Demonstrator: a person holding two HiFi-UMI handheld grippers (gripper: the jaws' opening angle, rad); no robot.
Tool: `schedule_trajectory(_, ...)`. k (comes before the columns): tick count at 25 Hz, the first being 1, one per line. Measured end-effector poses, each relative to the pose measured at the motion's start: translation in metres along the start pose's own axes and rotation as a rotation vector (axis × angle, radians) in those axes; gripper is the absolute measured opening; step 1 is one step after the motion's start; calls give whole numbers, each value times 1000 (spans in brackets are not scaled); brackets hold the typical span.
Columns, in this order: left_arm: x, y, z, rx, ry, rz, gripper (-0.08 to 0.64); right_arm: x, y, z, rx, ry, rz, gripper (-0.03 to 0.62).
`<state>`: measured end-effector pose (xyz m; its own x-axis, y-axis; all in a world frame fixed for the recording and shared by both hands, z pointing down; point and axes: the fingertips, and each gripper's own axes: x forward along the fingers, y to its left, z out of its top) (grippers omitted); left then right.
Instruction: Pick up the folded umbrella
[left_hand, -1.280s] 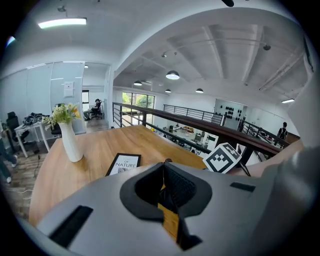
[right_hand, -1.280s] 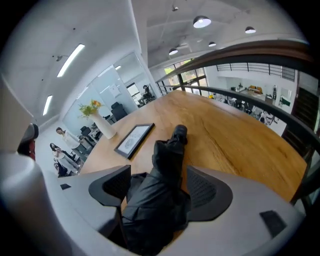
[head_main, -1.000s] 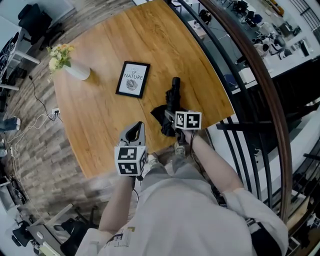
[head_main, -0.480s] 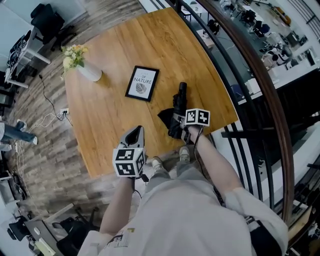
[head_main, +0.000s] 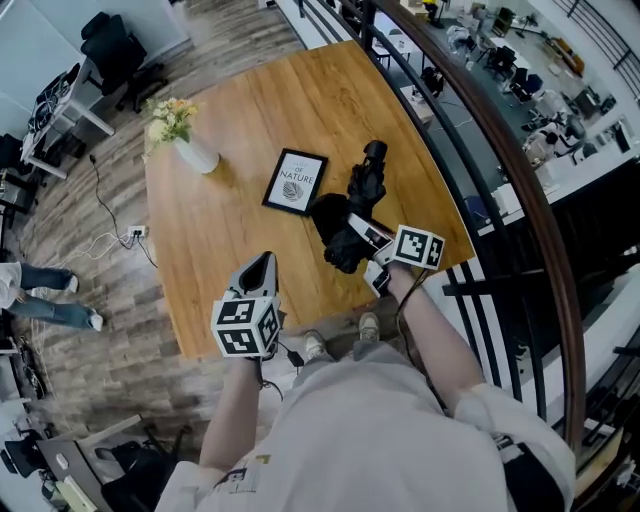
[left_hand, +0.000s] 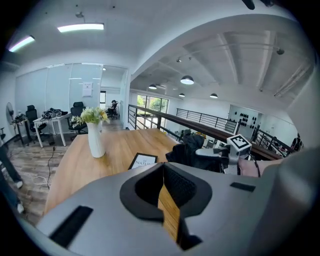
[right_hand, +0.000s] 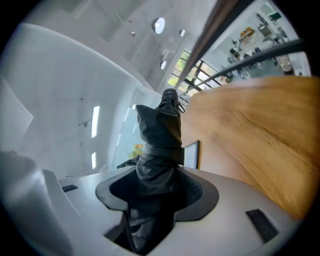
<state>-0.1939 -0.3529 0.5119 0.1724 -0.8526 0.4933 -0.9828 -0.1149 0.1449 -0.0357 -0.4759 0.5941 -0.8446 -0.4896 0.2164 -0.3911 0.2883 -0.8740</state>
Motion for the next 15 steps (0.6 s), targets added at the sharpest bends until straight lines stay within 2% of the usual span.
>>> schedule_trajectory(6, -37, 19, 72, 52, -175, 49, 20, -28, 156, 70, -474, -187, 178, 238)
schedule_trajectory(8, -52, 22, 100, 76, -242, 63, 20, -43, 203, 86, -594, -260, 210, 238)
schedule_trajectory(11, -79, 24, 140, 112, -339, 73, 20, -61, 257, 103, -707, -354, 212, 239)
schedule_trajectory(15, -119, 21, 183, 222, -460, 96, 20, -84, 302, 111, -806, -460, 194, 239)
